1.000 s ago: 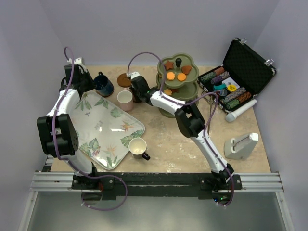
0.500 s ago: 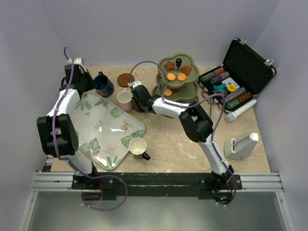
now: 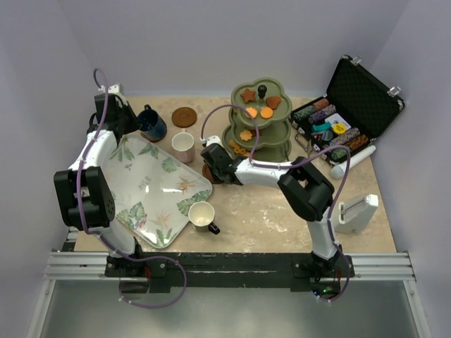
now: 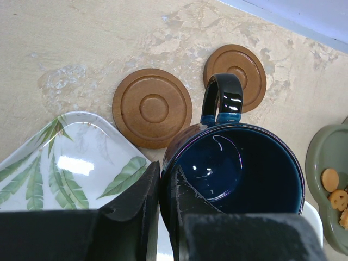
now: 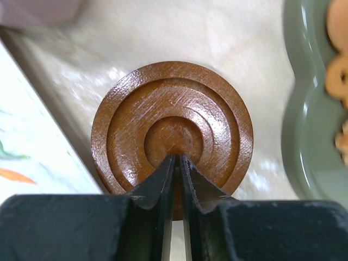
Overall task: Serve the afternoon tea
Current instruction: Move the coaster to the center of the board.
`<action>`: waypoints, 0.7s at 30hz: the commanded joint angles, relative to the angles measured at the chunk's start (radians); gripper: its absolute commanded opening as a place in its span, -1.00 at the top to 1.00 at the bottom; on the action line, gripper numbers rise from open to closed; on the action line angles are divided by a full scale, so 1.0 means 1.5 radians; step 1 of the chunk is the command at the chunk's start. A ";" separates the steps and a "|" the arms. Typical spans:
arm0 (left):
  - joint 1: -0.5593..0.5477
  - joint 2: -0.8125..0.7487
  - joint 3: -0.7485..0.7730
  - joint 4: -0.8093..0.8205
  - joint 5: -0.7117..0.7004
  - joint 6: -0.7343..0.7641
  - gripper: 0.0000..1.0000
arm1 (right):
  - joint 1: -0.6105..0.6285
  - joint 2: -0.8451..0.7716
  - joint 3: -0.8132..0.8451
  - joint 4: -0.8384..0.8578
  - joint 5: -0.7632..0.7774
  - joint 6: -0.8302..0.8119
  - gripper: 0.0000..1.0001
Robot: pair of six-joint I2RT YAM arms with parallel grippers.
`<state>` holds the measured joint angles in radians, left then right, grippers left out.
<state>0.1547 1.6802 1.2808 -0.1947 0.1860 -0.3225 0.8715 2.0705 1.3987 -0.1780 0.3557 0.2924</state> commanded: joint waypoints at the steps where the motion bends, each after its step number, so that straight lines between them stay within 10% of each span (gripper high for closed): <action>1: -0.003 -0.051 0.010 0.072 0.019 -0.020 1.00 | -0.002 -0.039 -0.099 -0.054 0.022 0.076 0.72; 21: -0.018 -0.056 0.009 0.067 -0.001 -0.012 1.00 | 0.025 -0.179 -0.216 -0.063 0.044 0.145 0.57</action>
<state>0.1337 1.6623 1.2808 -0.1879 0.1772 -0.3222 0.9009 1.8240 1.0710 -0.1810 0.4053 0.4767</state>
